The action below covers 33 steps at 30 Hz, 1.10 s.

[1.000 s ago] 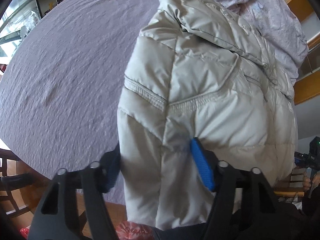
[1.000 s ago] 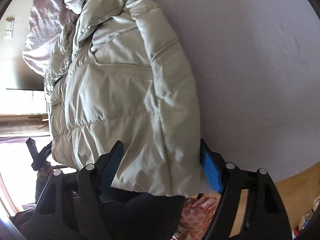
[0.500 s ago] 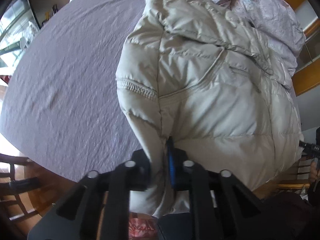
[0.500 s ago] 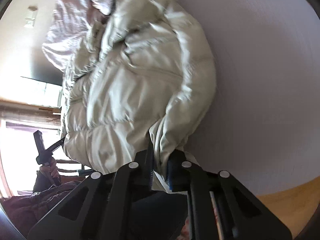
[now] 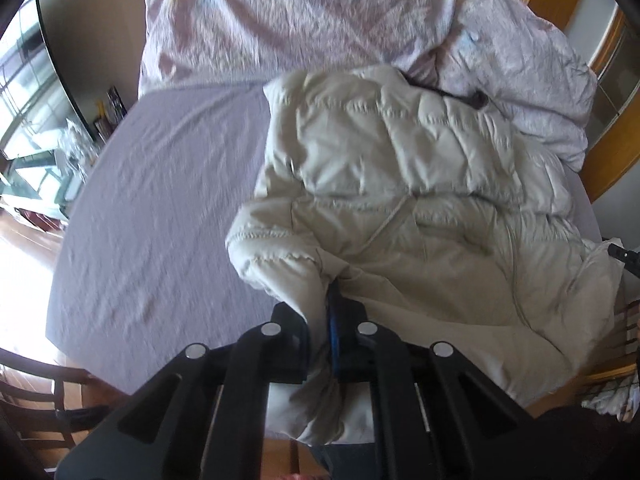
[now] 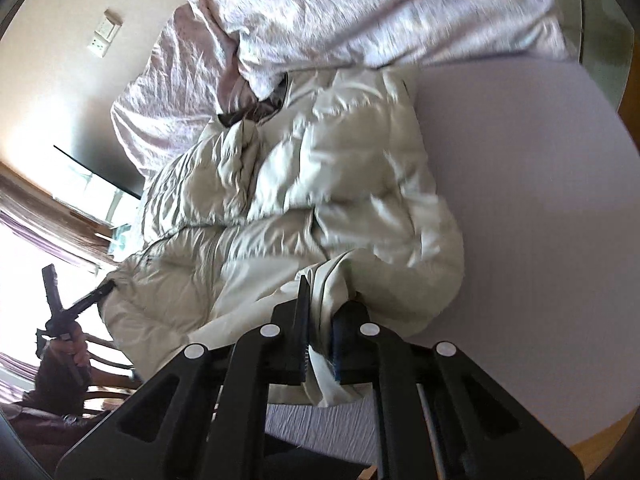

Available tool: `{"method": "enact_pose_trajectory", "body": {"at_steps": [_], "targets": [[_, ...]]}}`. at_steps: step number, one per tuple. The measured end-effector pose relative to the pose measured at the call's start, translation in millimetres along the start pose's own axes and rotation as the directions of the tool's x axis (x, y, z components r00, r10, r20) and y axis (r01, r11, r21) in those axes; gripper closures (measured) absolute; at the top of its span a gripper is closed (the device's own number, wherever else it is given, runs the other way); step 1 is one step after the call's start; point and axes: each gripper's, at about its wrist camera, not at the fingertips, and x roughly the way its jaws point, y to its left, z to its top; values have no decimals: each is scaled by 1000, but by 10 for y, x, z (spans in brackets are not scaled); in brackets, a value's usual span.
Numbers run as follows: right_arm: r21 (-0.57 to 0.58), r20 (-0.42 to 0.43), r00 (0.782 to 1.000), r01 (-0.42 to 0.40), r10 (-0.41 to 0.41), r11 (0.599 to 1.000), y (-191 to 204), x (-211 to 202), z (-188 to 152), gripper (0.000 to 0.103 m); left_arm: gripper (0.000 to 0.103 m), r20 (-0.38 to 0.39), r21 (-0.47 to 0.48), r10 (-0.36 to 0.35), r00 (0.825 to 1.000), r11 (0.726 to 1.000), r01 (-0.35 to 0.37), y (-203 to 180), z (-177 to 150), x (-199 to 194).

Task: Fold large clothes
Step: 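Grasp the jacket hem with both grippers, then lift the hem with both grippers and fold it toward the collar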

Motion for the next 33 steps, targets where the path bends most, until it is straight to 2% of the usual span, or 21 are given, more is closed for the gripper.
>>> {"method": "enact_pose_trajectory", "body": {"at_steps": [7,16,25,33], "targets": [[-8,42,996,84,-84,996,113,144,349,94,95,63,-8,28,998,1000,-28,-20,391,-22],[27,141,978,149,-152,988,134,101,841,94,95,156,-55,16,988,998,-7,-34,1117,-29],[107,179,949,243,-259,964,103,324,1305,94,95,167,-26,34,985,999,-30,-196,1783,244],[212,216,931,249,-294,945,11,457,1723,94,95,173,-63,41,984,998,-30,-188,2214,474]]}}
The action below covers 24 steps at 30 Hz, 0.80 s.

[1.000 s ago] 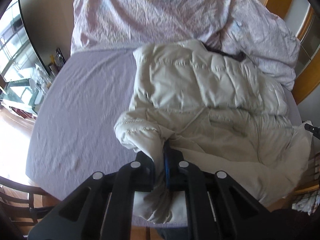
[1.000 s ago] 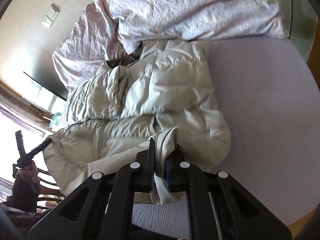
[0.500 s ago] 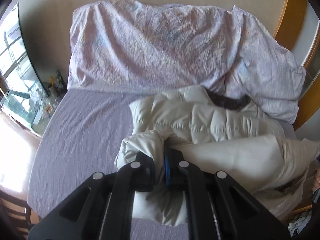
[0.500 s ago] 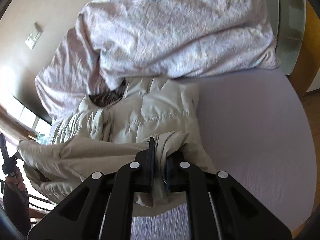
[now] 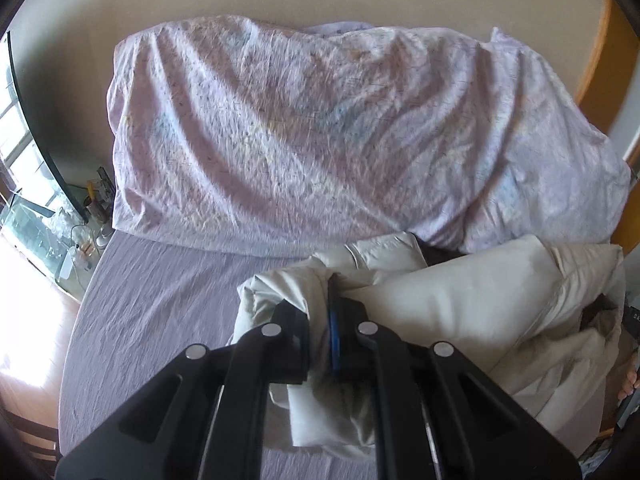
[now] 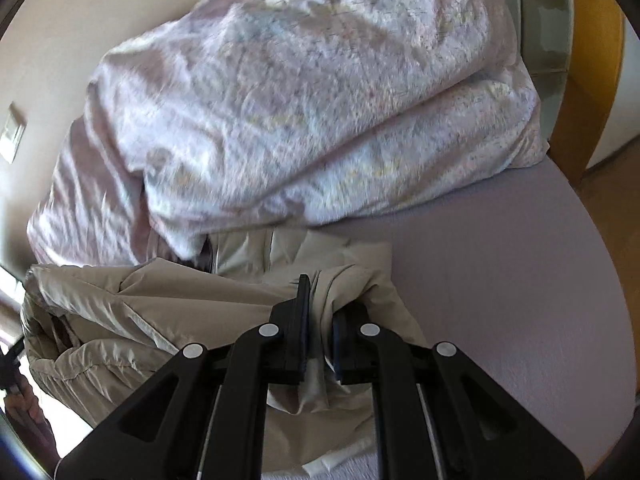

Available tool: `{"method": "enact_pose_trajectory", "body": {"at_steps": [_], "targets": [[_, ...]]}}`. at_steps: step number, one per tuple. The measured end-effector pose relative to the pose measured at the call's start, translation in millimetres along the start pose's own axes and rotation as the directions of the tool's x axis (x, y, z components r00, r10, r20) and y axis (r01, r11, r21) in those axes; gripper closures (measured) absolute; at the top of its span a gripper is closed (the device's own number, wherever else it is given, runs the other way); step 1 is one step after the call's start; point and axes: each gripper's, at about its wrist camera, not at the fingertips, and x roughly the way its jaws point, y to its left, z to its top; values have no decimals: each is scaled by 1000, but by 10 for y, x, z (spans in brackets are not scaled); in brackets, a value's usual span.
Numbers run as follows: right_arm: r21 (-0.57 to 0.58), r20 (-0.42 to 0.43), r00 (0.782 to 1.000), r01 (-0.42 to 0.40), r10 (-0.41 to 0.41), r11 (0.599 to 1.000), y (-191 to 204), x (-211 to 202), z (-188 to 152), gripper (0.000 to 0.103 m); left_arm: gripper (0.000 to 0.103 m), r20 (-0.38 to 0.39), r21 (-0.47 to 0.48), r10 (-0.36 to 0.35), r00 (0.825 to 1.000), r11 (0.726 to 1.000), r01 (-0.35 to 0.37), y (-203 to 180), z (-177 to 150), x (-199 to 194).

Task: Fold large clothes
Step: 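Lift the hem with both grippers and fold it toward the collar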

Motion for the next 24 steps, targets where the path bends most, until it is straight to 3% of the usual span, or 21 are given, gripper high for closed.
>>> {"method": "enact_pose_trajectory", "body": {"at_steps": [7,14,21,24], "targets": [[70,-51,997,67,-64,995,-4,513,132,93,95,-66,-18,25,998,999,-26,41,88,504],[116,-107,992,80,-67,990,-42,947,276,90,93,-137,-58,48,989,997,-57,141,95,1015],[239,-176,984,16,27,971,-230,1310,377,75,91,-181,-105,45,982,992,-65,174,70,1368],[305,-191,978,-27,89,952,-358,1328,416,74,90,-194,-110,37,980,992,-59,167,89,1407]]}}
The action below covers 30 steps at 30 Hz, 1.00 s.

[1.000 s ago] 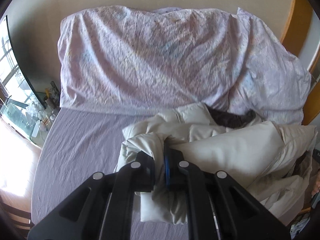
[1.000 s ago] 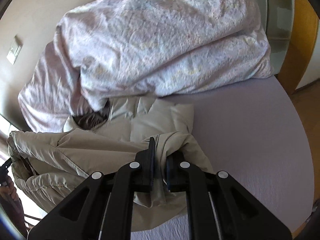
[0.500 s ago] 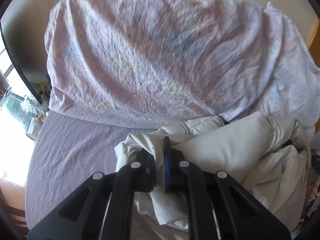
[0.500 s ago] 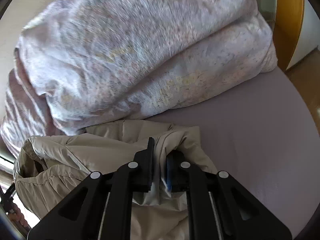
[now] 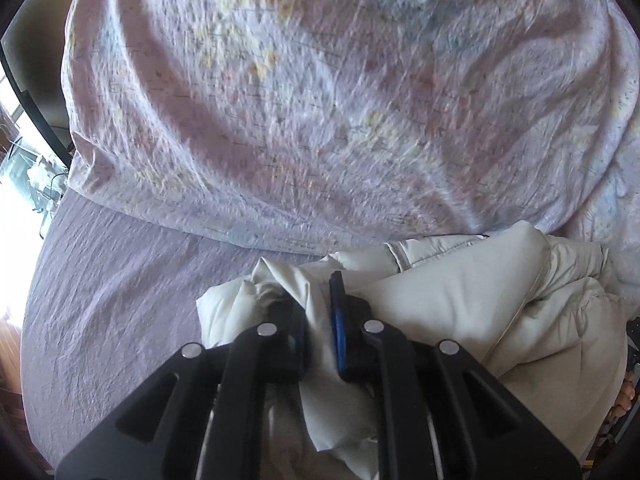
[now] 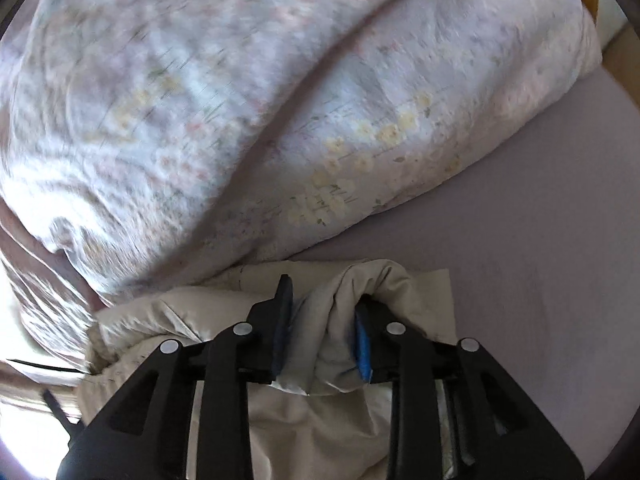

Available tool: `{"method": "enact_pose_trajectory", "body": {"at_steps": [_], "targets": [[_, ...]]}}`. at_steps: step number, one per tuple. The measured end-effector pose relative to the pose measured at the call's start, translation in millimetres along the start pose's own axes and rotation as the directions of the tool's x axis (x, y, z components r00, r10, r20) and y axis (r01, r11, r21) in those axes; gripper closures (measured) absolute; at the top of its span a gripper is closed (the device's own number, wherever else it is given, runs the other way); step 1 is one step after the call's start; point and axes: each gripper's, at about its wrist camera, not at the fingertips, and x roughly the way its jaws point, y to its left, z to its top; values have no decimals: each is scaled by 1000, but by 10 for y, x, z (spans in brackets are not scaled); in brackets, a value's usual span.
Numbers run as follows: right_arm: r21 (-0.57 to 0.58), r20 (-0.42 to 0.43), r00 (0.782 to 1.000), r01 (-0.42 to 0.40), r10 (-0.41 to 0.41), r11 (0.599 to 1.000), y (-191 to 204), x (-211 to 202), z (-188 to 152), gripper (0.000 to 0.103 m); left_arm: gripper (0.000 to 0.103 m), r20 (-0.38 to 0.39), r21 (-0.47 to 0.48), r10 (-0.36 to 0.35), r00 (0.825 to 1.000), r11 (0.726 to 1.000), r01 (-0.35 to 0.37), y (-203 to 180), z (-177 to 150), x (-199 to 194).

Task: Fold large clothes
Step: 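Lift the hem with both grippers and fold it toward the collar, then release the hem with both grippers onto the folded jacket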

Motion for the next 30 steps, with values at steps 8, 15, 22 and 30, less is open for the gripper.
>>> {"method": "enact_pose_trajectory", "body": {"at_steps": [8,15,22,30], "targets": [[-83,87,994,-51,58,995,121,-658,46,54,64,11,-42,-90,996,995,90,88,39,-266],[-184,108,992,-41,62,982,446,-995,-261,45,31,125,0,-78,989,997,79,4,59,-689],[-334,-14,998,-69,69,940,920,-787,-779,45,29,133,119,-84,988,991,69,-336,-175,-833],[-485,-86,994,20,-71,875,1331,-179,-1268,87,26,135,289,-79,988,957,37,-830,-618,-747]]}}
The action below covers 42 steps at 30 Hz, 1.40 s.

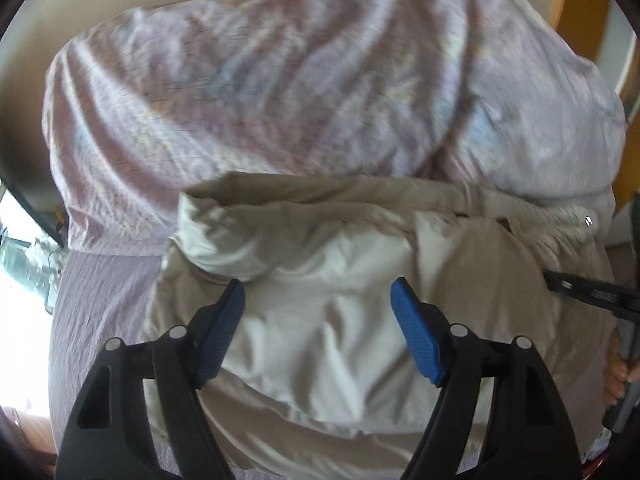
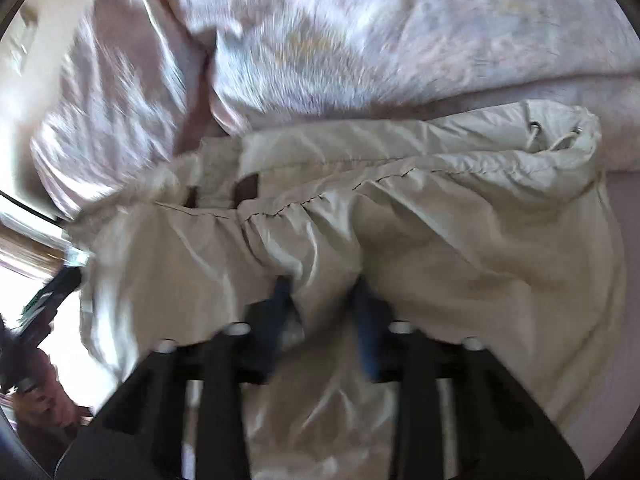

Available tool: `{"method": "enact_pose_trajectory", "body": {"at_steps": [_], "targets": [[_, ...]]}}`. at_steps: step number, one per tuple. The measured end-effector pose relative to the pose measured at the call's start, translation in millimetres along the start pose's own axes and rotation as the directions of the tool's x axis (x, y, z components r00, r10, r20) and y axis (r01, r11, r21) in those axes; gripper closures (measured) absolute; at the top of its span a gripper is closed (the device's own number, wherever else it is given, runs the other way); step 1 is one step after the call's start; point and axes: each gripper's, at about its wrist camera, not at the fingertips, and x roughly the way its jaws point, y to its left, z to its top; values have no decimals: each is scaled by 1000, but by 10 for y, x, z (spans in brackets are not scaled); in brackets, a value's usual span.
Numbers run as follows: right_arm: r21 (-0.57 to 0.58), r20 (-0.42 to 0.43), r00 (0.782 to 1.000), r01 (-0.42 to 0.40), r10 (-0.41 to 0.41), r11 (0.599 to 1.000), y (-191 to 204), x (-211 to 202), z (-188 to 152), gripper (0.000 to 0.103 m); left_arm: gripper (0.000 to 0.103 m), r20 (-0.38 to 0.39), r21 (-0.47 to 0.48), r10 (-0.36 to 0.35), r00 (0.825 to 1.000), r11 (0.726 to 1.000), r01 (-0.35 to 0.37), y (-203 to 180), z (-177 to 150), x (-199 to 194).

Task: Fold large clothes
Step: 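Release the hem with both grippers onto the folded jacket, then press both grippers into the folded jacket to flatten the fold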

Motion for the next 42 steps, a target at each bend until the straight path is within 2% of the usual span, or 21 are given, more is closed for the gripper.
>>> {"method": "enact_pose_trajectory", "body": {"at_steps": [3,8,13,18,20,22,24,25,27,31,34,37,42], "targets": [[-20,67,997,47,-46,999,72,53,72,98,26,-2,2,-15,1000,1000,15,-29,-29,28],[-2,136,985,106,-105,994,112,102,272,100,26,6,-7,-19,1000,1000,19,-34,-61,119],[2,149,976,157,-156,988,139,232,373,101,26,1,-38,-9,1000,999,9,12,-78,249],[-31,105,978,184,-180,982,161,453,366,98,22,13,-52,23,1000,998,-23,44,-81,327],[-47,103,982,161,-155,986,149,390,350,94,22,8,-61,32,999,998,-31,74,-83,349],[-53,108,986,133,-127,990,84,245,296,82,22,3,-65,43,999,997,-43,106,-95,378],[-44,145,983,118,-111,992,-4,44,223,39,22,0,-69,54,999,996,-54,135,-112,409],[-36,191,977,104,-95,994,-76,-112,155,35,22,-2,-72,60,998,996,-60,148,-122,424],[-23,254,964,87,-78,996,-184,-336,50,34,20,-7,-76,69,998,995,-69,181,-129,460],[21,290,945,154,-154,988,-600,-625,-115,35,20,-7,-82,105,994,991,-105,239,-148,554],[40,267,937,223,-226,974,-787,-568,-213,35,19,-11,-86,131,991,988,-131,267,-159,633],[53,241,935,256,-261,965,-920,-456,-340,35,18,-13,-83,152,988,985,-152,290,-161,717],[18,242,918,319,-314,947,-840,-238,-329,34,14,-17,-85,174,985,981,-174,324,-171,858]]}}
